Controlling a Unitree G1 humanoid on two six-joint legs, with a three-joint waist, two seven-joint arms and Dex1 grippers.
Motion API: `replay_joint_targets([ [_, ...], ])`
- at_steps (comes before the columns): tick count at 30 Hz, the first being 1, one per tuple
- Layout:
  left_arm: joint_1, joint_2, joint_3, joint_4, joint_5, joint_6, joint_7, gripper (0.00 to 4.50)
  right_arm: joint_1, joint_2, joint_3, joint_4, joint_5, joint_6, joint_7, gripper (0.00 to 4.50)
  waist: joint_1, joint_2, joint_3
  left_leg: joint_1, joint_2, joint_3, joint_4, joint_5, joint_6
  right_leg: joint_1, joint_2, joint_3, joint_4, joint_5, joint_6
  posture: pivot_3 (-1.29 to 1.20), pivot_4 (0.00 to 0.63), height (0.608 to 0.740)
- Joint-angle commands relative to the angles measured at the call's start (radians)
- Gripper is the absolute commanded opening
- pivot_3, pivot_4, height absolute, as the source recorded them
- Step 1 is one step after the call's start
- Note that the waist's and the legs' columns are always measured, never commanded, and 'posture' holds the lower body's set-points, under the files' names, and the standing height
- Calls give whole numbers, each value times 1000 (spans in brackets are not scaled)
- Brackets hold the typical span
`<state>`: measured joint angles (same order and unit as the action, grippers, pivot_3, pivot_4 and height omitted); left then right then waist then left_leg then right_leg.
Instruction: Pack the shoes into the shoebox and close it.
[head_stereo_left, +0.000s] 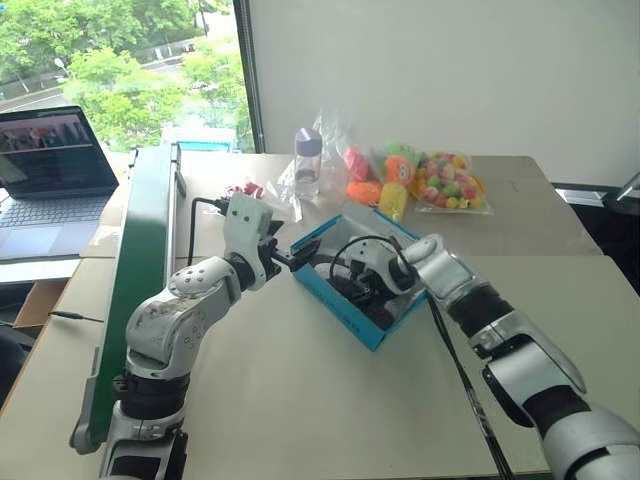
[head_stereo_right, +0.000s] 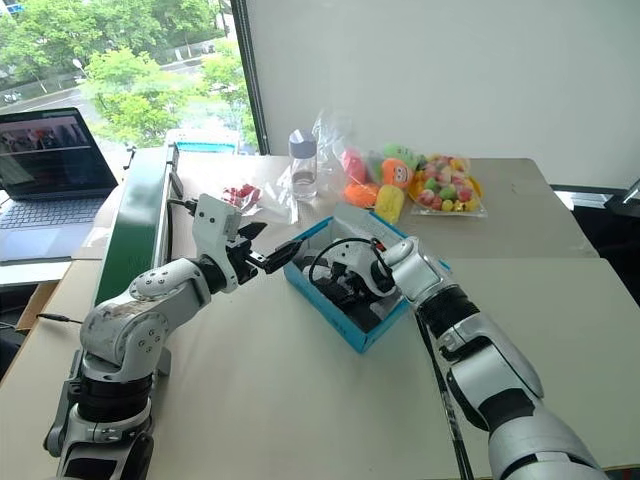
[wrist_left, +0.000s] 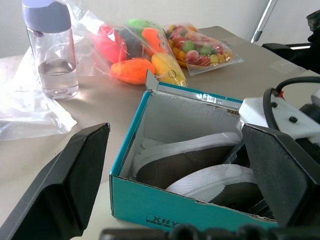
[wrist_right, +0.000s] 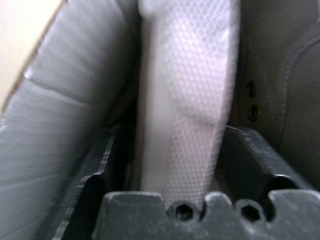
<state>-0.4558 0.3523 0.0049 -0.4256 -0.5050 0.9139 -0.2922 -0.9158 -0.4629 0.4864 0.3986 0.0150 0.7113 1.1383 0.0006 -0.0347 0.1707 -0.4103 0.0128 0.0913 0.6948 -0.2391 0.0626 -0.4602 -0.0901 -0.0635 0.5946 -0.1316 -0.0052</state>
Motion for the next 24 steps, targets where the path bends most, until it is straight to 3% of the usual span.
replay_joint_targets([
  [1, -23, -3, 7, -10, 12, -35, -7, 4500, -49, -56, -117, -211, 108, 196, 56, 4456, 1, 0, 0, -1, 0, 0, 0, 2, 4, -1, 0, 0, 0, 0, 0, 0, 150, 740],
  [6, -31, 4, -10, 6, 15, -39, -37, 4500, -110, -121, -326, -350, 240, 427, 3, 4456, 3, 0, 0, -5, 0, 0, -1, 2, 4, -4, -1, -1, 0, 0, -1, 0, 150, 740],
  [10, -54, 45, -50, 9, 7, -39, -116, 4500, -61, -233, -443, -439, 300, 522, -33, 4456, 18, 0, 0, -5, 0, -1, 0, -1, -1, -4, -1, -2, -1, -1, -3, 0, 150, 740],
  [14, -88, 102, -80, 17, -26, -36, -240, 4500, 83, -359, -599, -572, 383, 627, -60, 3381, 29, 0, 0, -8, 0, 0, 0, -3, 0, -5, -2, -2, -3, -2, -3, 0, 150, 740],
  [20, -200, 247, -190, 127, 11, -109, -518, 4500, 399, -476, -761, -768, 450, 657, -104, 1338, 22, 0, 0, -11, -1, 1, 0, 0, 7, -9, -1, -1, -2, -3, 0, 0, 150, 740],
  [22, -236, 264, -215, 164, 36, -140, -558, 4500, 539, -464, -862, -793, 493, 669, -93, 582, 23, 0, 0, -11, 0, 1, 0, 1, 7, -9, -1, -1, -1, -3, 0, 0, 150, 740],
  [24, -265, 269, -227, 187, 36, -136, -592, 4500, 668, -368, -1020, -788, 559, 671, -88, 40, 26, 0, 0, -10, 0, 0, 1, 1, 7, -8, 0, -1, -1, -3, -1, 0, 150, 740],
])
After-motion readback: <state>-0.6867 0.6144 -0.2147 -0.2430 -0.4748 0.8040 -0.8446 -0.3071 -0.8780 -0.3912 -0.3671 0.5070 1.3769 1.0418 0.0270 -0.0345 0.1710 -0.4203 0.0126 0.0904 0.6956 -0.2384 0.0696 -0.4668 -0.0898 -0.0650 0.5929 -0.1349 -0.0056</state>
